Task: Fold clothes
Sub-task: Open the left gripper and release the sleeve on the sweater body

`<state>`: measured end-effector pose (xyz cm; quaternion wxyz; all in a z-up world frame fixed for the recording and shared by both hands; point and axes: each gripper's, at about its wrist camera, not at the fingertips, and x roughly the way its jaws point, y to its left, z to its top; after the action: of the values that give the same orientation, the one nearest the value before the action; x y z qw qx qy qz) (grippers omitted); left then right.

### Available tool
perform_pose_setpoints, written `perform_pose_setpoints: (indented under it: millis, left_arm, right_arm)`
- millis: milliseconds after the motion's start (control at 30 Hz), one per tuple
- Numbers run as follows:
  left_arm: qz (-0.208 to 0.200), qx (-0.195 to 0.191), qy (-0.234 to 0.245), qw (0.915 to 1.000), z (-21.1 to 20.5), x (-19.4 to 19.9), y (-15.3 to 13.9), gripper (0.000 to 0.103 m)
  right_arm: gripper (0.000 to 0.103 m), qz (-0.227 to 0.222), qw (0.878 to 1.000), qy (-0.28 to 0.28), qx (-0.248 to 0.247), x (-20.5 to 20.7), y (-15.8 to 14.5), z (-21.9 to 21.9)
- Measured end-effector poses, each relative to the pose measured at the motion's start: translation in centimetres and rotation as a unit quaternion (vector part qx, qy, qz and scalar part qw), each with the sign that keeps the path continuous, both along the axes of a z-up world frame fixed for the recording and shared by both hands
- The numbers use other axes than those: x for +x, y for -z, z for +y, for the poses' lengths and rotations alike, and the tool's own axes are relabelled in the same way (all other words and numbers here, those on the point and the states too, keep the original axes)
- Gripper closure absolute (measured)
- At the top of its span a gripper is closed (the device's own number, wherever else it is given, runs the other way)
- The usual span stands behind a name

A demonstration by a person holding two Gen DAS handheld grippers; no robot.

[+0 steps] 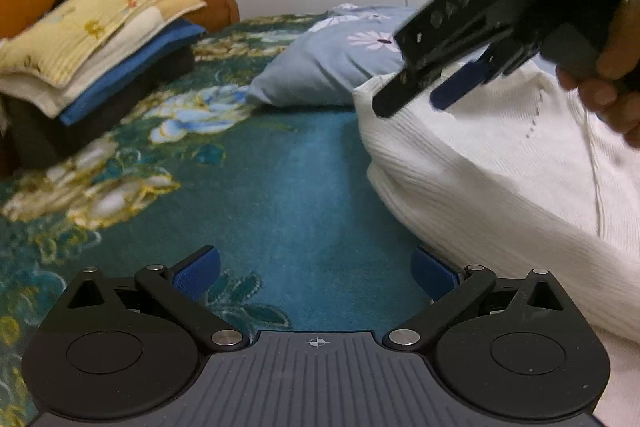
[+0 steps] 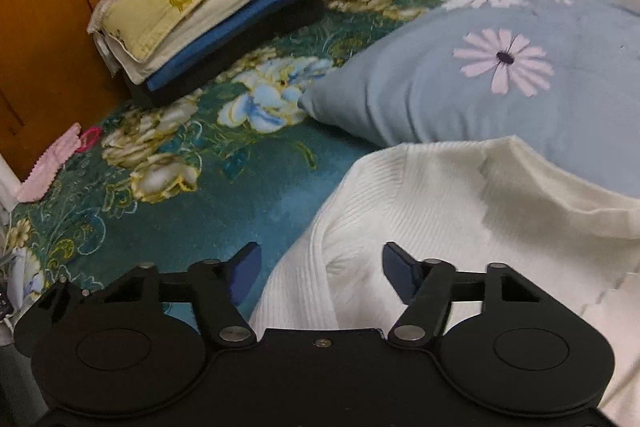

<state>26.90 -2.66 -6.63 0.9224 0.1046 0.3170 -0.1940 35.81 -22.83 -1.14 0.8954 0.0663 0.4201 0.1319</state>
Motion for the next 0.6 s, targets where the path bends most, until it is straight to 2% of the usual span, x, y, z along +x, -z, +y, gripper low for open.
perform_pose_setpoints:
  millis: [100,133,167,300,433,500,600]
  left_arm:
    - [-0.003,0.0,0.005,1.0,0.2,0.2,0.0,0.0]
    - [-0.007,0.003,0.006,1.0,0.3,0.4,0.0,0.0]
    - [-0.011,0.004,0.007,0.9999,0.3,0.4,0.0,0.0]
    - [-0.018,-0.007,0.01,0.9998,0.6,1.1,-0.3,0.0]
    - [-0.022,-0.005,0.036,0.9991,-0.1,2.1,-0.3,0.0]
    - [-0.032,0.0,0.054,0.998,-1.0,2.3,-0.4,0.0]
    - [-0.037,-0.011,0.086,0.9955,-2.4,2.4,-0.6,0.0]
  right_arm:
    - [0.063,0.02,1.0,0.001,0.021,1.0,1.1,0.3]
    - [0.084,0.026,0.999,-0.001,0.033,1.1,1.4,0.2]
    - [0.096,0.029,0.999,-0.004,0.042,1.0,1.5,0.1]
    - [0.097,0.023,0.996,-0.024,0.086,0.6,0.8,-0.9]
    - [0.097,0.008,0.989,0.009,0.148,0.2,-0.9,-4.4]
    - [0.097,0.002,0.988,0.024,0.155,0.0,-1.3,-6.1]
    - [0.097,0.01,0.982,0.044,0.182,-0.3,-0.9,-8.2]
